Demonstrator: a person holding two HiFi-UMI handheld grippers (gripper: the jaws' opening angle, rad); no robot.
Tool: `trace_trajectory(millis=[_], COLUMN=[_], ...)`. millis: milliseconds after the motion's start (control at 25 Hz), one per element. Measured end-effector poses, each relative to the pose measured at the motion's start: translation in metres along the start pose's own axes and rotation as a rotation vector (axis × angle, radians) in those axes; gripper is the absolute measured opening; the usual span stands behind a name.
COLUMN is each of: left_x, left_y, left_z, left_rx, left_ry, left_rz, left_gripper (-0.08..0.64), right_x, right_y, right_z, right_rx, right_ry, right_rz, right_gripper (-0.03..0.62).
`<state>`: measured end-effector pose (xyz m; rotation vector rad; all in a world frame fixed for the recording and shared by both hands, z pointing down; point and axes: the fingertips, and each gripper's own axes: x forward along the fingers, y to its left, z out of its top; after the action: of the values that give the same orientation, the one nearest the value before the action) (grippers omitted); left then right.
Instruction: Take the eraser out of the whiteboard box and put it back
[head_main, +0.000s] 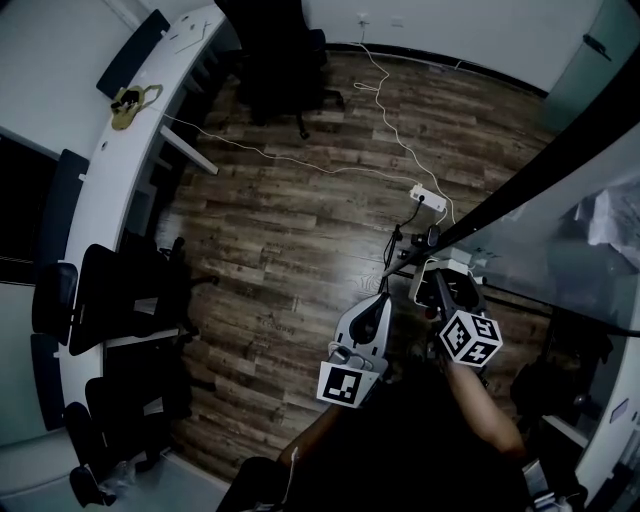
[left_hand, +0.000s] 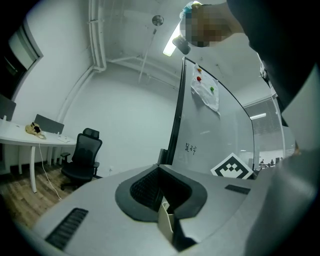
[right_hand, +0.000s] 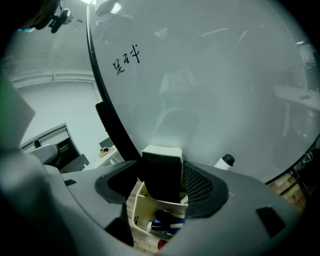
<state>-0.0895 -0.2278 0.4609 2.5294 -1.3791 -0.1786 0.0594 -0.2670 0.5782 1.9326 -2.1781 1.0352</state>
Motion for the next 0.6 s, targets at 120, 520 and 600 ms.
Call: trace_trajectory(millis=[120,520,600], left_x=[-0.003,-0.013,-0.014], left_y=[0.003,0.009,0.007], left_z=[0.0,0.001,0.001], left_rx=[0.038,0.048,0.049], left_ry=[0.005,0.003,-0.001], left_rz=[0.003,0.021,0.02], left_gripper=[0.006,0.006,0.006], right_x=[0.004,0.004,0.003], right_y=[-0.005,-0.002,-0.001], right_z=[-0.001,0.001,0.002], right_rx=[0.01,-0.006,-0.015], right_ry=[0.017,0.017,0.016], right_rz=[-0.025,-0.014,-0.01], right_gripper=[0.288,0.252,0.25])
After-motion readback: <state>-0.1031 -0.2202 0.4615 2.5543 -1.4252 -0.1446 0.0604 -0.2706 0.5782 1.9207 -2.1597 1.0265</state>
